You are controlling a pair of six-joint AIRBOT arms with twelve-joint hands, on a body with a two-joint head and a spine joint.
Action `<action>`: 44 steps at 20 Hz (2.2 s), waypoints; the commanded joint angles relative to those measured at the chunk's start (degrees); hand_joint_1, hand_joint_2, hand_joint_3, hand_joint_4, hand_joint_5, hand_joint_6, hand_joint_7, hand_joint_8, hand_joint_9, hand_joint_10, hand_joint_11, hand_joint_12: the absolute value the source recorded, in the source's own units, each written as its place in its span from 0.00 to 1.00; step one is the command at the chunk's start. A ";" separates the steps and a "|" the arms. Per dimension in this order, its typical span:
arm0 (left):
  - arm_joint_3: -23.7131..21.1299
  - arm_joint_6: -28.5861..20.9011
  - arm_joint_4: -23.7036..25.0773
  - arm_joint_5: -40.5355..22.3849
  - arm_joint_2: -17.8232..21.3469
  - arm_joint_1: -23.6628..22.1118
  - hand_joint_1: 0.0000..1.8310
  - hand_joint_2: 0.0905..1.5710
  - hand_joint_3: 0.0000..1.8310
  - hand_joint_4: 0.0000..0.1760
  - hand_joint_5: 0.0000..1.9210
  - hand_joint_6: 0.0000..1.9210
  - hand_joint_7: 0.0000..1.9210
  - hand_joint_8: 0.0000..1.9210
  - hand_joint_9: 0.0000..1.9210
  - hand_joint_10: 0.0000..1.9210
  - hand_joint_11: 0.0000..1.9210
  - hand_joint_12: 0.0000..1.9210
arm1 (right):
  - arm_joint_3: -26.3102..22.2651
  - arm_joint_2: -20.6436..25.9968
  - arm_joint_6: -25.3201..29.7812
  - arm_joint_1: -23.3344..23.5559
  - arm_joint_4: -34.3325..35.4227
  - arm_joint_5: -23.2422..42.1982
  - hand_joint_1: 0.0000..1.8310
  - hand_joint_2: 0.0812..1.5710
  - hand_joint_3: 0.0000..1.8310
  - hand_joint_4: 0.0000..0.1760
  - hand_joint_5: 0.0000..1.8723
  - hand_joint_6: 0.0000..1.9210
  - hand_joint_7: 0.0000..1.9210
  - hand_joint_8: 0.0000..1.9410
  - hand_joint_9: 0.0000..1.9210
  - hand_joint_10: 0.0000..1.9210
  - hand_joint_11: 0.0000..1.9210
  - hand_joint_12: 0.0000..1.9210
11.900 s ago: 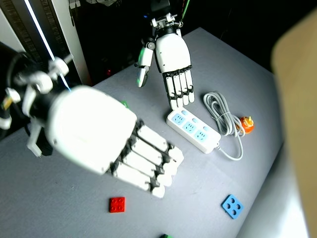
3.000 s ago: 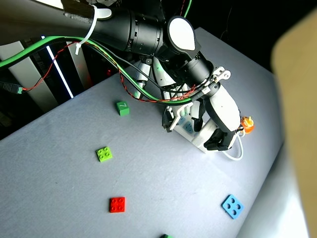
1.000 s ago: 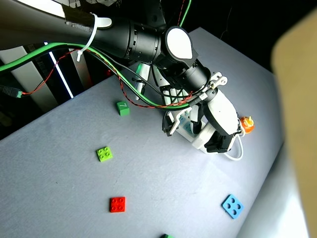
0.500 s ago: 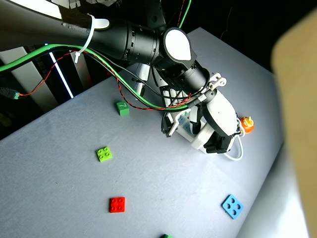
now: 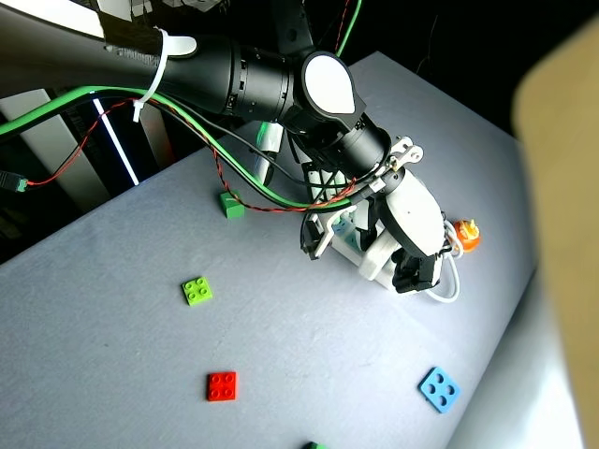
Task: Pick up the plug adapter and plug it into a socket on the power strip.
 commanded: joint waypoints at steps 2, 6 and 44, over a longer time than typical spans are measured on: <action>-0.02 -0.37 0.35 -1.00 0.30 0.18 0.00 0.74 0.00 0.00 0.05 0.00 0.07 0.00 0.06 0.00 0.00 0.16 | -0.64 0.44 -0.05 0.31 -2.50 2.22 0.58 0.68 0.00 0.00 0.44 0.01 0.46 0.00 0.45 0.00 0.20 0.59; -0.06 -0.38 0.35 -0.99 0.30 0.04 0.00 0.75 0.00 0.00 0.04 0.00 0.07 0.00 0.05 0.00 0.00 0.14 | -2.81 1.66 1.15 0.48 -4.11 2.49 0.56 0.67 0.00 0.00 0.36 0.00 0.38 0.00 0.37 0.00 0.11 0.60; 8.80 4.08 0.35 21.56 9.69 -21.10 0.05 0.80 0.00 0.00 0.41 0.91 0.45 0.98 0.41 1.00 0.41 1.00 | -64.60 67.26 27.65 0.49 -19.77 14.39 0.21 0.68 0.00 0.00 0.12 1.00 0.13 1.00 0.17 1.00 0.23 1.00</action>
